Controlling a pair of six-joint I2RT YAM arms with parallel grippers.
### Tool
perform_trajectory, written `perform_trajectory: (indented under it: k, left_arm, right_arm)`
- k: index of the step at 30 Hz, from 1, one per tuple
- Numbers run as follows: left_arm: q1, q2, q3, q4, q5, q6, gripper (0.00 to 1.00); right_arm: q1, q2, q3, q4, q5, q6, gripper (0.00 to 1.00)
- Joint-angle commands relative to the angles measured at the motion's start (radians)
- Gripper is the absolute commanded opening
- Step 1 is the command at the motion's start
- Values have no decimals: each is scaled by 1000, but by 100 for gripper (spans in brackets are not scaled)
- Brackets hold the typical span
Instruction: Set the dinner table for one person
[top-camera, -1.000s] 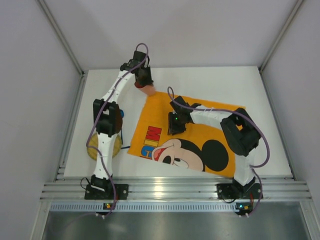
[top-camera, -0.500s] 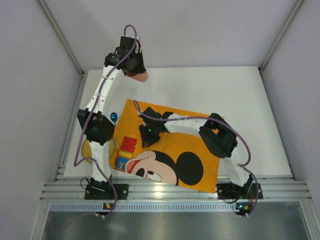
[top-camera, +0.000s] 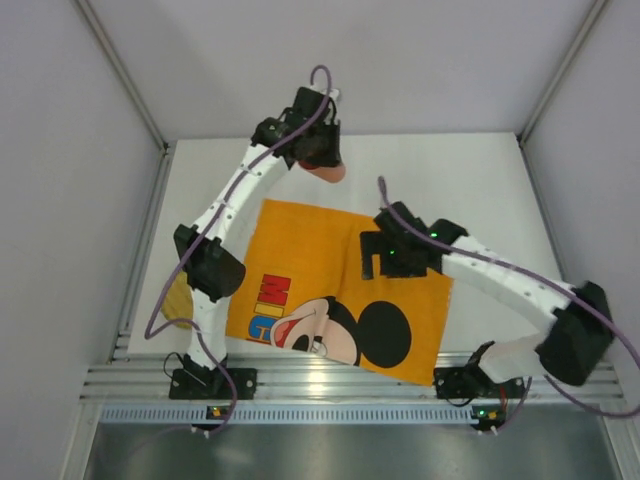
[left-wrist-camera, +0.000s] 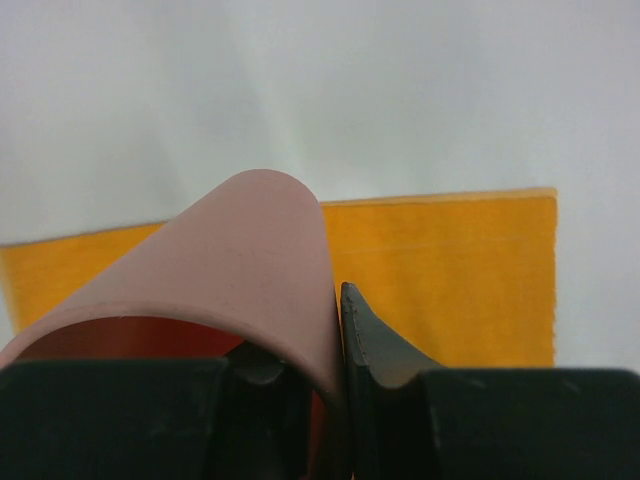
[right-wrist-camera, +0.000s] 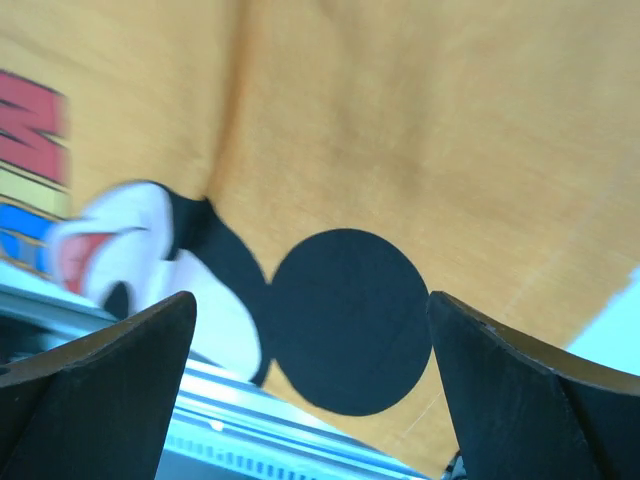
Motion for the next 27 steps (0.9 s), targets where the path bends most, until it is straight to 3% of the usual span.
perform_trajectory:
  k: [1,5,14,15,21,27]
  left_arm:
    - [-166,20,-15,36,19,-13,0]
    - [-306,124,49,49,26,-23,0]
    - [-509,235,22,67,-18,-8,0]
    - [-533,247,35,67,-76,-7,0]
    - [-569,322,85,50,-150,-28,0]
    - [-576,354,57,101,-158,-63,12]
  right_arm:
    - [-43,-291,19,-166,142,115,100]
    - [-88,-490,83,-315,204,169,100]
    - [-103,-678,76,-515,290,279,100]
    - [-103,-696,65,-529,288,294,100]
    - [-103,-790,42,-607,285,322,100]
    - [-103,-828,44,-644,290,327,100]
